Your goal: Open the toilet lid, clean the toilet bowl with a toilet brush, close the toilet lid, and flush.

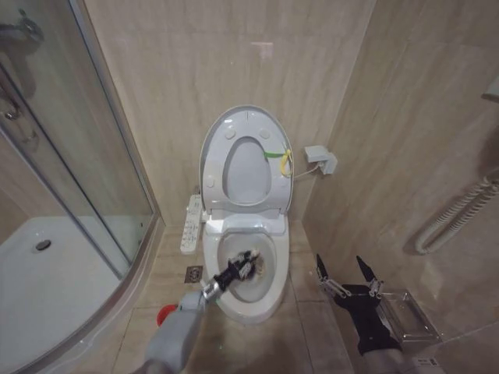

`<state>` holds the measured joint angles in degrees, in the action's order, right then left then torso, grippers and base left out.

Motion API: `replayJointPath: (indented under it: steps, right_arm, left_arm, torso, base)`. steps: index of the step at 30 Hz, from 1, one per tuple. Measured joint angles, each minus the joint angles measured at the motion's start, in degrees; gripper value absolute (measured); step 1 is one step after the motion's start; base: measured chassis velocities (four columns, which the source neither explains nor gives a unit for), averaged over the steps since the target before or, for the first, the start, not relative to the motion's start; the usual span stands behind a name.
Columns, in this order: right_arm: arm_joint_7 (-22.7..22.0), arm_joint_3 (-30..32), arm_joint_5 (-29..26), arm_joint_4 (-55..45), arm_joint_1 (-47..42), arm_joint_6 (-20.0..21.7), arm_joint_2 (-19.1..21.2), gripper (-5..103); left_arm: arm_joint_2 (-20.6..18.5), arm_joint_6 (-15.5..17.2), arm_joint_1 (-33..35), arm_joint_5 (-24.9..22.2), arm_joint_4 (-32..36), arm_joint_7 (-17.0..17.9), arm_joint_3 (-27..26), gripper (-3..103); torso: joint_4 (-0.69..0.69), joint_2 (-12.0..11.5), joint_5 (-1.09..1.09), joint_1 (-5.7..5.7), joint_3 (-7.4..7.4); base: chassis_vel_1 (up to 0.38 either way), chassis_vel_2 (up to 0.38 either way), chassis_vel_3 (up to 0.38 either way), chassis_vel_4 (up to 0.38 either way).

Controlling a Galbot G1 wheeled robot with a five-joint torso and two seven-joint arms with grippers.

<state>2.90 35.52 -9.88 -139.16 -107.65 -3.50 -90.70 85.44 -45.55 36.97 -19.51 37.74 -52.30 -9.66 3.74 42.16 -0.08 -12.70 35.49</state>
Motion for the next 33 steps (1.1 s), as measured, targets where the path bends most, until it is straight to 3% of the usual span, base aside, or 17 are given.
replayJointPath:
  steps: [1, 5, 6, 13, 16, 19, 21, 25, 29, 33]
  right_arm:
    - [-0.03, 0.03, 0.0, 0.0, 0.0, 0.0, 0.03, 100]
    - [-0.01, 0.01, 0.0, 0.0, 0.0, 0.0, 0.02, 100]
    - [-0.01, 0.01, 0.0, 0.0, 0.0, 0.0, 0.02, 100]
    - [-0.02, 0.01, 0.0, 0.0, 0.0, 0.0, 0.02, 100]
    - [-0.01, 0.0, 0.0, 0.0, 0.0, 0.0, 0.02, 100]
    - [-0.02, 0.0, 0.0, 0.0, 0.0, 0.0, 0.02, 100]
    - [-0.02, 0.0, 0.0, 0.0, 0.0, 0.0, 0.02, 100]
    - [-0.02, 0.0, 0.0, 0.0, 0.0, 0.0, 0.02, 100]
    - [-0.02, 0.0, 0.0, 0.0, 0.0, 0.0, 0.02, 100]
    - [-0.02, 0.01, 0.0, 0.0, 0.0, 0.0, 0.02, 100]
  left_arm:
    - [-0.99, 0.7, 0.31, -0.11, 1.67, 0.03, 0.08, 19]
    - [-2.73, 2.54, 2.12, -2.17, 5.12, 0.27, 0.96, 20]
    - [-3.21, 3.3, 2.74, -3.55, 6.18, 0.55, 0.95, 20]
    - [-4.42, 7.15, 6.89, -9.12, 10.61, 4.1, 1.43, 20]
    - [-4.6, 7.49, 7.51, -9.06, 9.74, 6.29, 1.19, 20]
    - [-3.97, 7.81, 6.11, -5.89, 5.13, 10.67, 0.31, 20]
    - [-3.88, 8.04, 5.57, -5.71, 4.08, 11.36, 0.27, 20]
    - [-3.87, 9.67, 5.2, -9.77, 5.74, 12.42, 1.3, 20]
    - [-3.14, 11.86, 6.29, -18.58, 11.16, 13.9, 2.82, 20]
    - [-2.57, 13.0, 7.38, -22.13, 15.47, 14.43, 3.64, 20]
  torso:
    - [0.0, 0.03, 0.14, 0.05, -0.04]
    - [-0.06, 0.02, -0.01, 0.02, -0.02]
    - [-0.08, 0.03, 0.1, 0.05, -0.04]
    - [-0.08, 0.05, 0.09, 0.06, -0.05]
    - [-0.1, 0.05, 0.08, 0.06, -0.04]
    - [-0.08, 0.06, 0.08, 0.06, -0.05]
    - [-0.08, 0.06, 0.09, 0.06, -0.05]
    - [-0.07, 0.05, 0.08, 0.06, -0.04]
    - [-0.06, 0.05, 0.08, 0.06, -0.04]
    - [-0.07, 0.05, 0.08, 0.06, -0.04]
  base:
    - [0.0, 0.0, 0.0, 0.0]
    - [0.0, 0.0, 0.0, 0.0]
    - [0.0, 0.0, 0.0, 0.0]
    - [0.0, 0.0, 0.0, 0.0]
    - [0.0, 0.0, 0.0, 0.0]
    - [0.0, 0.0, 0.0, 0.0]
    - [0.0, 0.0, 0.0, 0.0]
    - [0.0, 0.0, 0.0, 0.0]
    - [0.0, 0.0, 0.0, 0.0]
    - [0.0, 0.0, 0.0, 0.0]
